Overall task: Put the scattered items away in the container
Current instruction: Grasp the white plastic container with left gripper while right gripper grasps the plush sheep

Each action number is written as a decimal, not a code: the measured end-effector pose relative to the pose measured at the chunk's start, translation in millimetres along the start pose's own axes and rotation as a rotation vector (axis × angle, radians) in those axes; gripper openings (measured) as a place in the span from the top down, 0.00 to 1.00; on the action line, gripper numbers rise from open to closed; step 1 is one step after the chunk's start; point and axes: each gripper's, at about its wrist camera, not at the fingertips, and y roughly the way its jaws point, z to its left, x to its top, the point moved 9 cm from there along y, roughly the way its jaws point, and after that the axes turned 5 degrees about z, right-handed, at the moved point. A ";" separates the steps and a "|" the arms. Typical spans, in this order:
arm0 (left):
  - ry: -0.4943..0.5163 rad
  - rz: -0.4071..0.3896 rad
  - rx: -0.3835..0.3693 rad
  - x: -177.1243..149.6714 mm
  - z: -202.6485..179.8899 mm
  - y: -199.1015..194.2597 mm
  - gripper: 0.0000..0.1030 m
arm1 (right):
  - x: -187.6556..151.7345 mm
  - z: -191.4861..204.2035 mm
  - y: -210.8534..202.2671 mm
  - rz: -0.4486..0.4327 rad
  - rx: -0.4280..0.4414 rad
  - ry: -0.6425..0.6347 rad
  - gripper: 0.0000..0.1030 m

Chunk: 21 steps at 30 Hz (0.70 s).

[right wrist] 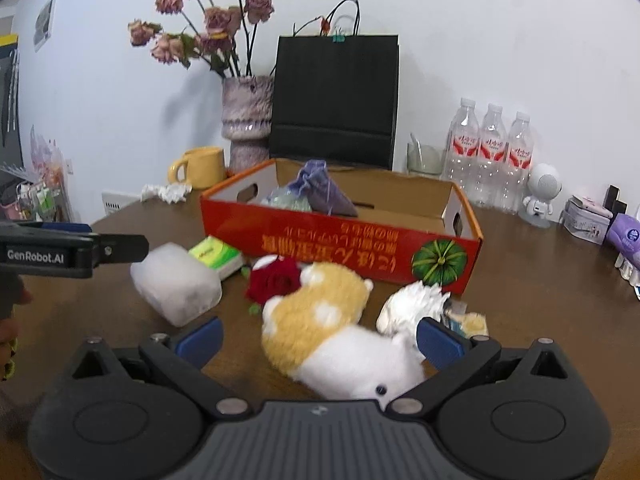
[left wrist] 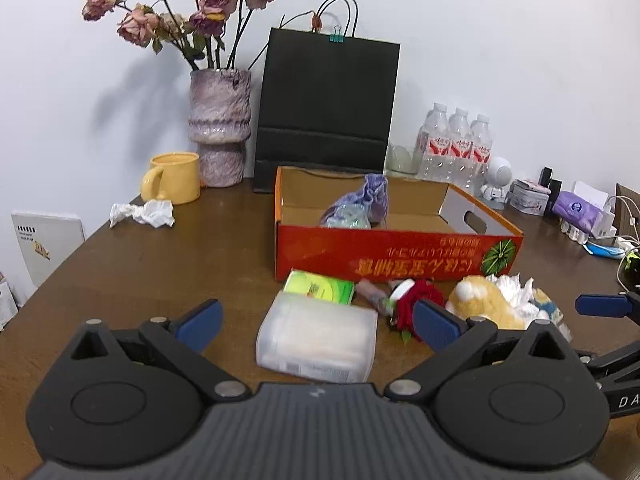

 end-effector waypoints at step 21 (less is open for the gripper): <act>0.157 0.126 -0.006 -18.6 -11.1 67.3 0.00 | -0.4 6.0 40.7 0.062 -0.015 -0.064 0.02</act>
